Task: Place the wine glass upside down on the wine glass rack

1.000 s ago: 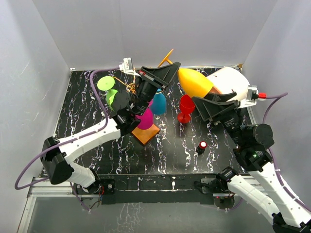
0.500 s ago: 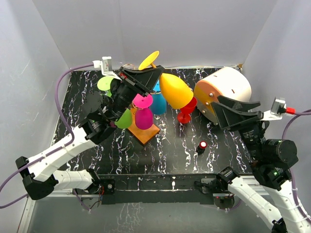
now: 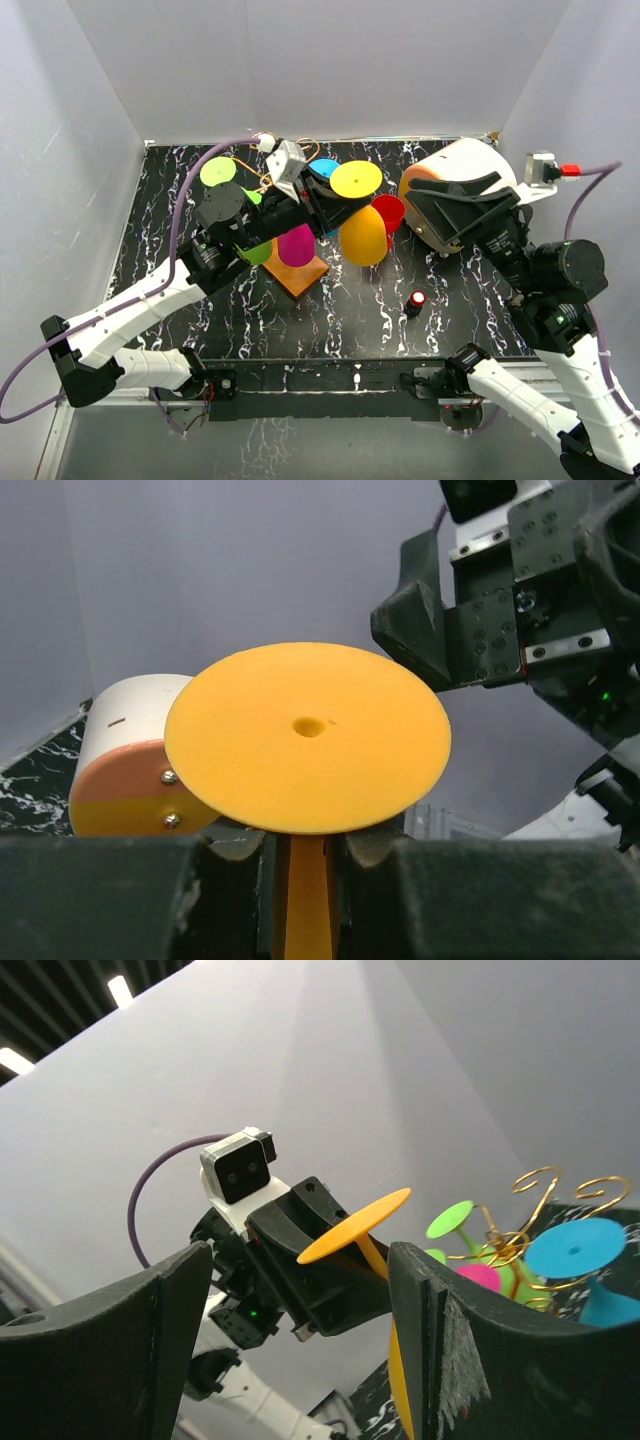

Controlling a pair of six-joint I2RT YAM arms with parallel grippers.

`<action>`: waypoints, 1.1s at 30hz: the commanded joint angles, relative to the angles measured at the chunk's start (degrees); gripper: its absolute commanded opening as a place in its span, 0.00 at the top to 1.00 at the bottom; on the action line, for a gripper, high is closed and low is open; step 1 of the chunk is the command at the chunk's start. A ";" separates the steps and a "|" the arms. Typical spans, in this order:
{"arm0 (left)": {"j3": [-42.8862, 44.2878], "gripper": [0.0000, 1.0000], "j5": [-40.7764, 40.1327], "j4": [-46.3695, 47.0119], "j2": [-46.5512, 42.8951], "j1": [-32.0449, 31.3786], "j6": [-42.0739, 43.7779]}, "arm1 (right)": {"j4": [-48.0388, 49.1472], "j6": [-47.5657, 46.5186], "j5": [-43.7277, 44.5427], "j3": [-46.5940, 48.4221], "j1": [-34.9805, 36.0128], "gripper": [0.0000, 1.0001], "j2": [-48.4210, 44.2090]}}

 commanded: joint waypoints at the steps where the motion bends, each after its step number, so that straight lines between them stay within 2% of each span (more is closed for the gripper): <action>1: 0.01 1.00 6.44 0.43 -2.30 -0.23 10.83 | 5.18 8.57 -7.81 1.06 -0.26 0.32 2.08; 11: -2.00 1.00 9.37 2.47 -3.31 -0.30 19.99 | -1.72 10.99 -3.22 2.15 -0.25 0.42 3.21; 18: -0.56 1.00 11.16 0.69 -2.56 -0.24 23.84 | -4.56 12.22 -6.59 3.21 -0.22 0.47 6.97; 21: -0.61 1.00 11.40 0.32 -2.78 -0.24 24.59 | -6.21 12.03 -6.50 3.92 -0.23 0.56 7.67; 26: -1.13 1.00 11.59 -0.72 -3.36 -0.26 25.66 | -7.68 12.97 -4.07 4.44 -0.26 0.77 7.36; 33: -0.85 1.00 11.62 -2.10 -3.44 -0.25 26.26 | -9.46 14.24 -6.45 6.66 -0.24 0.83 9.60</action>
